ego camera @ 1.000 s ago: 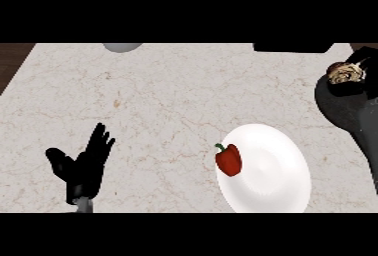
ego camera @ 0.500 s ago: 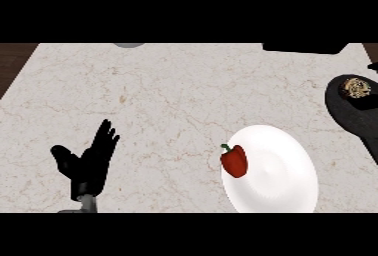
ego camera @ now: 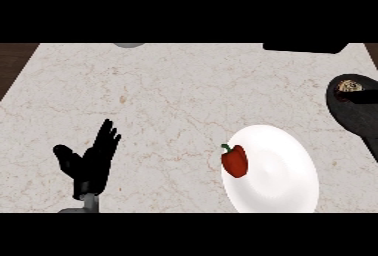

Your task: Pick the cupcake from the plate and place it in the pan

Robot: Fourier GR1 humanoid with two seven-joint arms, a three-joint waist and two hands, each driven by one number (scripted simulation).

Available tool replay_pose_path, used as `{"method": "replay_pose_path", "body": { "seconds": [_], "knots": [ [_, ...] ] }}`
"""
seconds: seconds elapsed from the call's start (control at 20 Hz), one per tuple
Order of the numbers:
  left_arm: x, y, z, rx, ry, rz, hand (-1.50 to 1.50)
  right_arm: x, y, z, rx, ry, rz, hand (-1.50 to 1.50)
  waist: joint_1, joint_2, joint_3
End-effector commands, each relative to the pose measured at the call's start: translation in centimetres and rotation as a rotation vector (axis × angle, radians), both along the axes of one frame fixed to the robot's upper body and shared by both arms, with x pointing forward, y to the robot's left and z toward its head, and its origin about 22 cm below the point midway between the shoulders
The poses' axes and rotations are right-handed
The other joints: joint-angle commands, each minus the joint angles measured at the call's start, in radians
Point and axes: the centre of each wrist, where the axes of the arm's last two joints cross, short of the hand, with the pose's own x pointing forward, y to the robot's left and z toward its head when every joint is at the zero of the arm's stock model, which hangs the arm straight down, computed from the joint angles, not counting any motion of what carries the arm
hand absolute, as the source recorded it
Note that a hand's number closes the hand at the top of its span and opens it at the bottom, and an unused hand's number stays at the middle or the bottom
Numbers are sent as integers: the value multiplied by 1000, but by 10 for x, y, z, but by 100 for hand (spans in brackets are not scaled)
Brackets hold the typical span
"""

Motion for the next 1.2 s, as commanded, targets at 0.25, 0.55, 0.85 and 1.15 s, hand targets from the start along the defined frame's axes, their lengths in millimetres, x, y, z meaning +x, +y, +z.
{"method": "replay_pose_path", "body": {
  "seconds": [0.25, 0.55, 0.85, 1.15],
  "knots": [
    [-8, 6, -2, 7, 22, 38, 0, -13, -36, 21, 461, -263, 95, -150, -21, -9, -3],
    [-6, 7, -9, -5, 44, 25, 0, -52, -76, 10, 640, -311, 212, -150, -44, -13, -7],
    [-18, 36, -12, 15, 32, 63, 0, -93, -94, -26, 749, -302, 366, -150, -53, -24, -9],
    [-22, 18, -11, -4, 51, 59, 0, -105, -108, -17, 702, -260, 390, -150, -52, -28, -10]
  ]
}}
